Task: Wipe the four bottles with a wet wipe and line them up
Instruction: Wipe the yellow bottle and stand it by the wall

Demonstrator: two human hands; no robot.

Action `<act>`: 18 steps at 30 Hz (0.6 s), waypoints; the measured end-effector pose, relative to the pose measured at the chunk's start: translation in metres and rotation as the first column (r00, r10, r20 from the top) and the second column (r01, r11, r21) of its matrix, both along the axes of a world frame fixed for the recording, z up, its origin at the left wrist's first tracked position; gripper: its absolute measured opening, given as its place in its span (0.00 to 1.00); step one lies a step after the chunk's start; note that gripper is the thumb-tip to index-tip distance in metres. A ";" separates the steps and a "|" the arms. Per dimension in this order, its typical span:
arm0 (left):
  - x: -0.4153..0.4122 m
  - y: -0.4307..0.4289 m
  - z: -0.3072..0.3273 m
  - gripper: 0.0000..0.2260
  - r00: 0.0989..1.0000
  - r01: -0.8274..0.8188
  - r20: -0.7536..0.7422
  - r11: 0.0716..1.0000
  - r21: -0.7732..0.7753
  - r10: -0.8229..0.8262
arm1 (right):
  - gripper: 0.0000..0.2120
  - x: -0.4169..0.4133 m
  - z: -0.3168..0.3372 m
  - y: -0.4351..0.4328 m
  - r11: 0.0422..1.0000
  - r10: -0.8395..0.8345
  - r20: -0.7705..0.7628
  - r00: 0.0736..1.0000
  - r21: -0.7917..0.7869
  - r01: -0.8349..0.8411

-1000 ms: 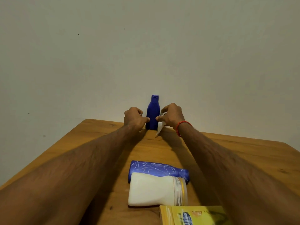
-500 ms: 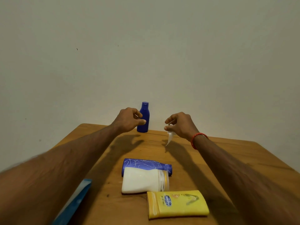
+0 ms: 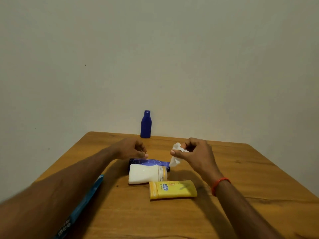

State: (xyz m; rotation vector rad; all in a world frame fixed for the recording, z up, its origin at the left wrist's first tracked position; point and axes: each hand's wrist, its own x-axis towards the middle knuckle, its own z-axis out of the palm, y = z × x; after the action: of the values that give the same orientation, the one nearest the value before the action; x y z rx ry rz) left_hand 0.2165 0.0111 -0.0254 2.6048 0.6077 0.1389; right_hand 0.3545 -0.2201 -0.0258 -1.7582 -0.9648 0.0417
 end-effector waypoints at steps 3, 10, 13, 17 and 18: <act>-0.005 -0.008 -0.011 0.19 0.999 -0.002 -0.049 1.000 -0.020 0.001 | 0.11 -0.016 -0.001 -0.022 0.985 0.065 -0.114 0.991 0.169 -0.045; -0.022 -0.032 -0.017 0.23 0.972 -0.042 0.235 0.993 0.108 0.016 | 0.12 -0.040 -0.013 -0.052 0.965 0.144 -0.209 0.967 0.247 -0.091; -0.029 -0.050 -0.012 0.20 0.978 0.024 0.201 0.982 0.186 -0.062 | 0.16 -0.045 -0.020 -0.066 0.967 0.148 -0.217 0.965 0.236 -0.095; -0.046 -0.080 -0.007 0.18 0.970 0.046 0.217 0.958 0.282 -0.110 | 0.13 -0.049 -0.025 -0.080 0.971 0.144 -0.212 0.967 0.219 -0.096; -0.051 -0.090 -0.007 0.19 0.963 0.045 0.240 0.949 0.312 -0.125 | 0.13 -0.050 -0.026 -0.083 0.970 0.142 -0.215 0.966 0.223 -0.092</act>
State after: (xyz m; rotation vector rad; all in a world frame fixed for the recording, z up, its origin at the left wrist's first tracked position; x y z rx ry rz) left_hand 0.1653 -0.0788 -0.0328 2.8356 0.4040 0.5763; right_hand 0.3047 -0.3029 -0.0517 -1.4632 -0.8692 0.2076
